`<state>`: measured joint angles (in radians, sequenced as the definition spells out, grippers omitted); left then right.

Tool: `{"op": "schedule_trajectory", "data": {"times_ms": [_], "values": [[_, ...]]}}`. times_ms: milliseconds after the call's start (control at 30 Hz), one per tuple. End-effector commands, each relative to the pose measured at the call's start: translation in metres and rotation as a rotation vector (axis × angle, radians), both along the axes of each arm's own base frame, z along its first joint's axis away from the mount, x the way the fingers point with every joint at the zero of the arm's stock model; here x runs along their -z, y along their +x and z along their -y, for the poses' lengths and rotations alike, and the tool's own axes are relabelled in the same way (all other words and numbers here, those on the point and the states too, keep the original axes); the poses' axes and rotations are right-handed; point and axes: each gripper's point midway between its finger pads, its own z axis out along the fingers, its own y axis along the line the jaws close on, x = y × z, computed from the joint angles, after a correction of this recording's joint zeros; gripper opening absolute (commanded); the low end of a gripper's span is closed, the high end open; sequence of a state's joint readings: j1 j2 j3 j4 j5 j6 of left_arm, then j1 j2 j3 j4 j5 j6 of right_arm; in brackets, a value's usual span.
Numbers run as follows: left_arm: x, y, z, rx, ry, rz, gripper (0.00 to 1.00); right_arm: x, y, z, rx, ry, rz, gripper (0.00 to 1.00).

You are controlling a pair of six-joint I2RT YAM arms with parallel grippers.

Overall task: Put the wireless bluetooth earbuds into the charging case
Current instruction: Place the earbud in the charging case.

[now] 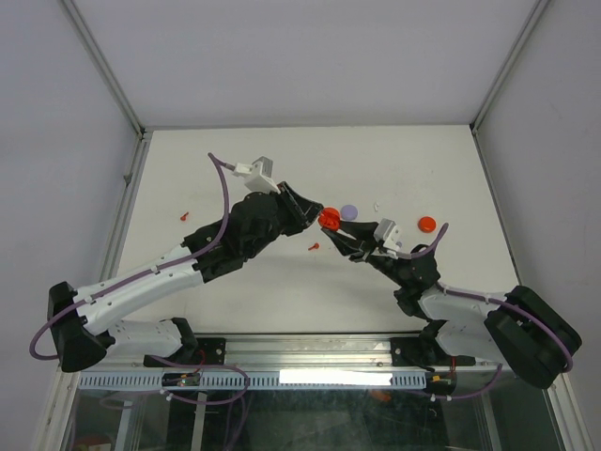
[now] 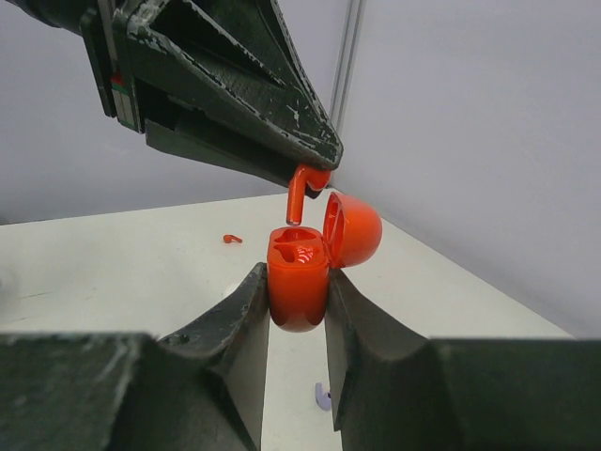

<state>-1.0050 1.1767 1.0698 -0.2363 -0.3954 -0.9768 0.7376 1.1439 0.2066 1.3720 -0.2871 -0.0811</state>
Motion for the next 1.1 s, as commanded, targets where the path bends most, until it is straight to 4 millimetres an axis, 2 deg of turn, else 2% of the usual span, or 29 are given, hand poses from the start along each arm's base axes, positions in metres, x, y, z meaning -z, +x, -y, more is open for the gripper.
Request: {"op": "schedule_trajectory", "data": {"times_ms": [0, 1067], "values": [[-0.024, 0.002, 0.007, -0.007, -0.05, 0.068, 0.1, -0.023, -0.003, 0.008, 0.025, 0.065, 0.074, 0.0], [-0.003, -0.011, 0.019, -0.019, 0.064, 0.067, 0.11, -0.025, -0.002, 0.013, 0.051, 0.074, 0.081, 0.0]]}}
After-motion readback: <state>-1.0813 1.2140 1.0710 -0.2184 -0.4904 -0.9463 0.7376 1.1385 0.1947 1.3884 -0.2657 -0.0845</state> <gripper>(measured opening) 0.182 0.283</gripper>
